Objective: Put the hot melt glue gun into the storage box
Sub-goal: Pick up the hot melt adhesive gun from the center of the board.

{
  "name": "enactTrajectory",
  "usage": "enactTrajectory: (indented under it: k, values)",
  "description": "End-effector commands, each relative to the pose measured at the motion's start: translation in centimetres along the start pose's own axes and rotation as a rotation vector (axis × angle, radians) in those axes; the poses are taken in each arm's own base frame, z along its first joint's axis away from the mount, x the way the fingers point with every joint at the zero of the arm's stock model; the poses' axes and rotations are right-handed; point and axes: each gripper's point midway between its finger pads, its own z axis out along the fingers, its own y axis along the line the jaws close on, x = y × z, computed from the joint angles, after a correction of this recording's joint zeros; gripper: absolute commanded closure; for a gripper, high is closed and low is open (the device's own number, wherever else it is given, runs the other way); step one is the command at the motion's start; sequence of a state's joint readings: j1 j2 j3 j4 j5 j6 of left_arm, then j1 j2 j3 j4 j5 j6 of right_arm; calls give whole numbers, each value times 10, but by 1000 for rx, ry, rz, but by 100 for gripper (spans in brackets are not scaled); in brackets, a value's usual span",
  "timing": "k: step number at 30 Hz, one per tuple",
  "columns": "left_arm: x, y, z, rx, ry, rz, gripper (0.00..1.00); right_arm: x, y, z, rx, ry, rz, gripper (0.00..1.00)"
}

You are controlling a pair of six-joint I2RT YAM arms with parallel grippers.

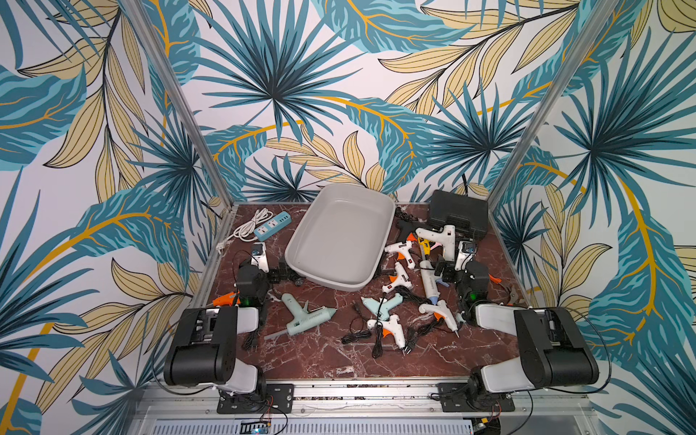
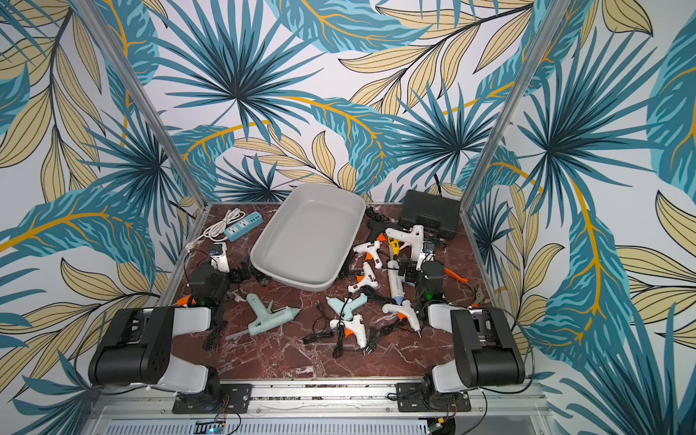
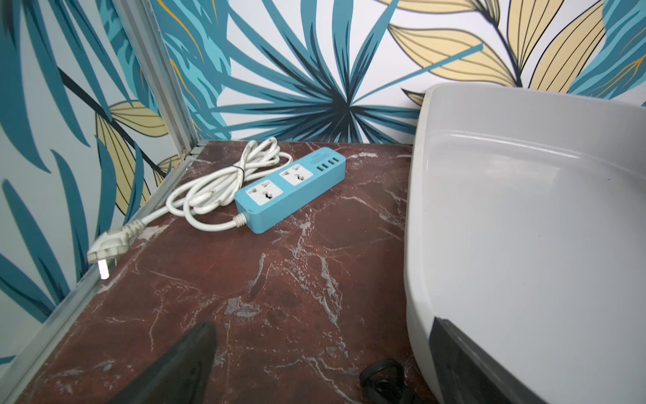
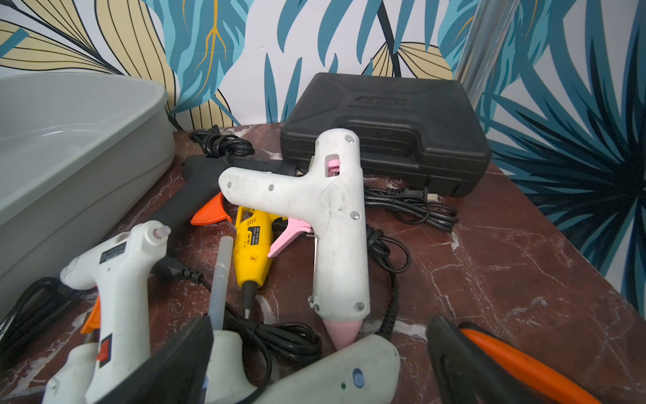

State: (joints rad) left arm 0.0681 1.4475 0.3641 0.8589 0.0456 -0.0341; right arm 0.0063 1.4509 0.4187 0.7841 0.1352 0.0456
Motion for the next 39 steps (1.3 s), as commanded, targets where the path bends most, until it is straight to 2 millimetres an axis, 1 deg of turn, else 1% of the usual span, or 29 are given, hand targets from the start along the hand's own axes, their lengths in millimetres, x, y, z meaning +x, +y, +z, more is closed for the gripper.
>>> enactTrajectory:
  k: [1, 5, 10, 11, 14, 16, 19, 22, 26, 29, 33, 36, 39]
  values:
    - [-22, 0, -6, -4, -27, -9, 0, -12, -6, -4, 40, 17, 16, 1]
    - [-43, 6, -20, -41, -73, -33, 0, -29, -14, -16, 86, 1, 45, 1]
    - [-69, 12, -38, -86, -105, -89, 0, -46, -21, -31, 129, 56, 109, 0]
    - [-74, 16, -42, -112, -104, -106, 0, -49, -21, -34, 131, 71, 127, 0]
    - [-85, 25, -52, -173, -73, -158, 0, -52, -22, -44, 146, 134, 167, 0]
    - [-93, 26, -59, -183, -67, -175, 0, -53, -22, -51, 150, 181, 180, 1]
    - [-101, 29, -68, -203, -57, -232, 0, -48, -19, -58, 137, 259, 195, 1]
    - [-106, 20, -71, -158, -30, -264, 0, -36, -11, -63, 109, 364, 213, 0]
    - [-108, 7, -72, -104, 9, -309, 0, -26, 4, -66, 47, 467, 257, 1]
    - [-109, -7, -72, -45, 27, -330, 0, -22, 24, -65, -46, 522, 273, 13]
    - [-110, -12, -74, -27, 35, -362, 0, -21, 48, -61, -128, 578, 230, 26]
    - [-114, -12, -74, -30, 25, -382, 0, -17, 66, -53, -159, 619, 155, 31]
    - [-118, -11, -74, -33, 15, -397, 0, -10, 82, -38, -179, 676, 85, 35]
